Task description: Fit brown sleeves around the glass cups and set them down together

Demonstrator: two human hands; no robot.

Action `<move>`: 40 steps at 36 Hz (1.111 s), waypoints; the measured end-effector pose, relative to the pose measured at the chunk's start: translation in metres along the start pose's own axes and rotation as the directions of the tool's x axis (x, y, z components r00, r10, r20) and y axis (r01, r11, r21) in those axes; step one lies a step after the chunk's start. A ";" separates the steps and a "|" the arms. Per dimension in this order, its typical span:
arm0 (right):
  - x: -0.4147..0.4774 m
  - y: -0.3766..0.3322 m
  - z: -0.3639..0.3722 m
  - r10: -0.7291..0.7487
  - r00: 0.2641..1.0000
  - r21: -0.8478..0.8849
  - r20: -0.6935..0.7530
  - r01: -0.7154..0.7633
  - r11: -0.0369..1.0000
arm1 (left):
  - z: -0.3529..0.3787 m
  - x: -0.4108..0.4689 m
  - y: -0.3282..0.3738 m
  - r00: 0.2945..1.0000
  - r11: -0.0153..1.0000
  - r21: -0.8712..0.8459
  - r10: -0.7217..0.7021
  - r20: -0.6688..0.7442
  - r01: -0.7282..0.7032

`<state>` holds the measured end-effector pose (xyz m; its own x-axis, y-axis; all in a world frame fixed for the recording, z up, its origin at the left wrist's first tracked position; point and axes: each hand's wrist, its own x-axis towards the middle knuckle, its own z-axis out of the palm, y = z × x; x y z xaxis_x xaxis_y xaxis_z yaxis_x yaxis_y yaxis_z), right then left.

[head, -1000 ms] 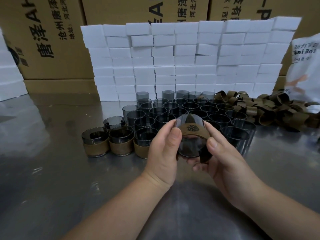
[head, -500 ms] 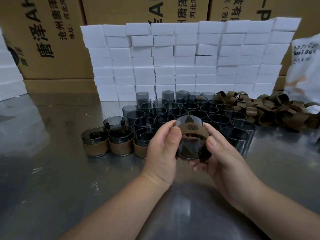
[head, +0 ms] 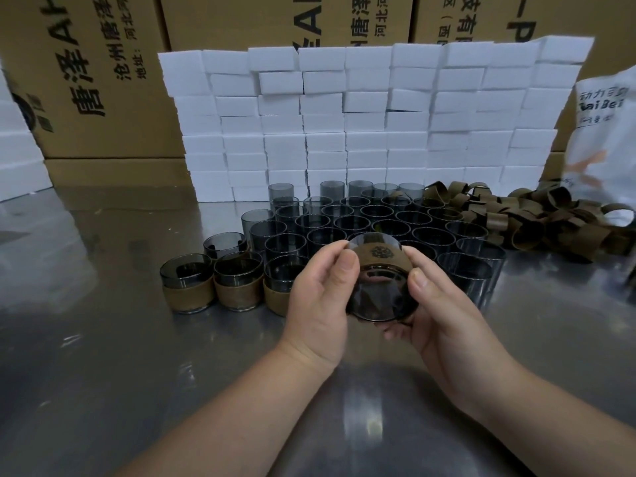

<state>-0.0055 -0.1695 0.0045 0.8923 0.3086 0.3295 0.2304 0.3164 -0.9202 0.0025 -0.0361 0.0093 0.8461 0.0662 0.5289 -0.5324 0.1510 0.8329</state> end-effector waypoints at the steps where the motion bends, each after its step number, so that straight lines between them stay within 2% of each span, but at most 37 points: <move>1: 0.000 0.000 0.000 0.001 1.000 0.001 -0.002 -0.001 1.000 | 0.000 0.000 0.000 1.000 1.000 -0.014 -0.003 0.003 0.003; 13: -0.001 0.001 0.003 0.051 0.997 -0.033 -0.065 -0.054 0.998 | 0.001 0.001 -0.005 0.989 0.977 -0.156 -0.142 0.037 0.146; 19: -0.003 0.003 0.008 -0.002 0.993 -0.081 -0.119 -0.008 0.997 | 0.004 -0.001 -0.003 0.987 0.969 -0.186 -0.163 0.009 0.162; 32: 0.001 0.007 0.005 0.025 0.996 -0.074 -0.081 -0.031 0.997 | 0.006 -0.003 -0.003 0.987 0.981 -0.114 -0.149 0.068 0.156; 40: 0.001 0.008 0.005 0.050 0.995 0.001 -0.091 -0.051 0.999 | 0.006 -0.006 -0.001 0.980 0.983 -0.043 -0.176 0.089 0.180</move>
<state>-0.0044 -0.1624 -0.0019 0.9345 0.2409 0.2620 0.1846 0.3013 -0.9355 -0.0019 -0.0427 0.0066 0.9209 -0.0489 0.3868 -0.3700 0.2027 0.9066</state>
